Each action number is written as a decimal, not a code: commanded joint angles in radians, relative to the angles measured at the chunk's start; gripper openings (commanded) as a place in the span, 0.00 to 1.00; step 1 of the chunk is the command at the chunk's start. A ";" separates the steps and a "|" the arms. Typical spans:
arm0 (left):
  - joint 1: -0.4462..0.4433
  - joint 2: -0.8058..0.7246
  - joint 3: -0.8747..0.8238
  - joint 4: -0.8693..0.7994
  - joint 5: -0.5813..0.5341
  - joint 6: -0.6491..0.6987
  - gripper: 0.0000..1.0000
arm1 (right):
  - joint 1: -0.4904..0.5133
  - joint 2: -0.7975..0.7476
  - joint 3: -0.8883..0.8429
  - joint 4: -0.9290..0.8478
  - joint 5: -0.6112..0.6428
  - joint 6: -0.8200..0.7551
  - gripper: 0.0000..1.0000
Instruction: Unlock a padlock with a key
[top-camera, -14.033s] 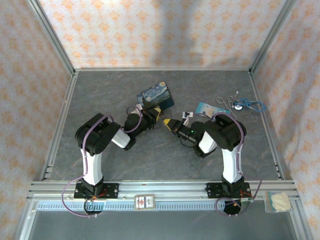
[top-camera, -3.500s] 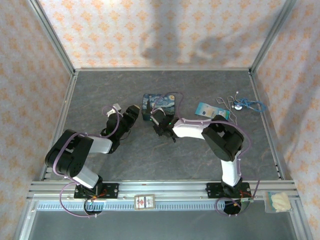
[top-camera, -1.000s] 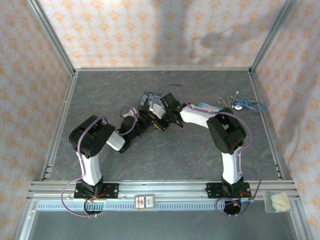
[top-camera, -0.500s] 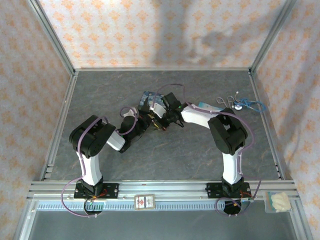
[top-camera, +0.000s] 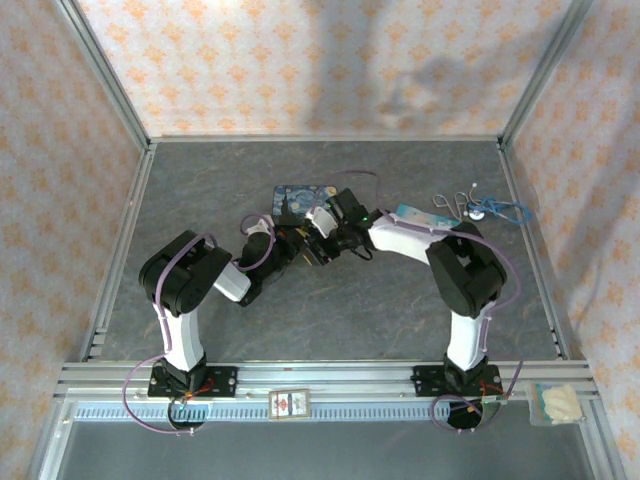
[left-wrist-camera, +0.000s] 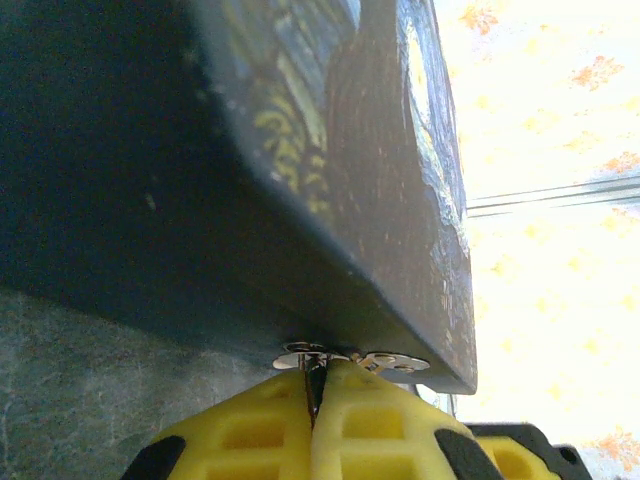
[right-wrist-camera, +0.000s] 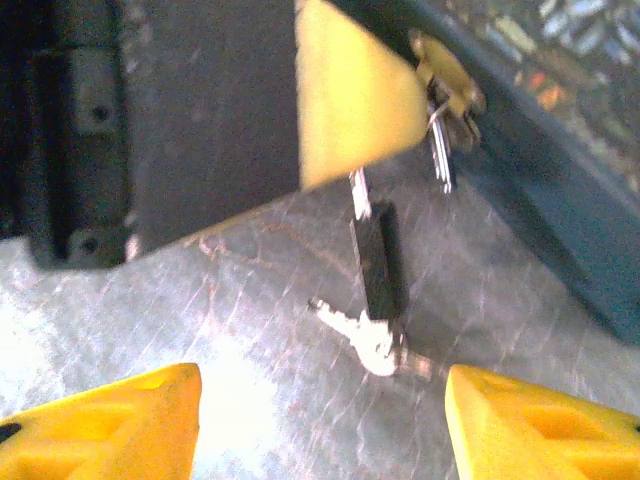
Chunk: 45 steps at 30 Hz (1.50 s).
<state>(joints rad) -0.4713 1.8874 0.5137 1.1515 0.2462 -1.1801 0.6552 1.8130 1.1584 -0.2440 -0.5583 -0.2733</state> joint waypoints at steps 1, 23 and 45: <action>0.002 0.002 -0.009 0.073 -0.015 -0.003 0.00 | -0.011 -0.105 -0.042 0.044 0.053 0.150 0.64; 0.010 0.004 -0.020 0.111 -0.007 -0.018 0.00 | -0.104 0.135 0.141 0.332 0.312 0.659 0.72; 0.015 0.005 -0.105 0.186 -0.206 -0.120 0.00 | -0.104 0.077 -0.121 0.515 0.464 0.846 0.70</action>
<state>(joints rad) -0.4686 1.8874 0.4347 1.2728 0.1177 -1.2591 0.5583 1.8992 1.0599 0.3084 -0.1871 0.5583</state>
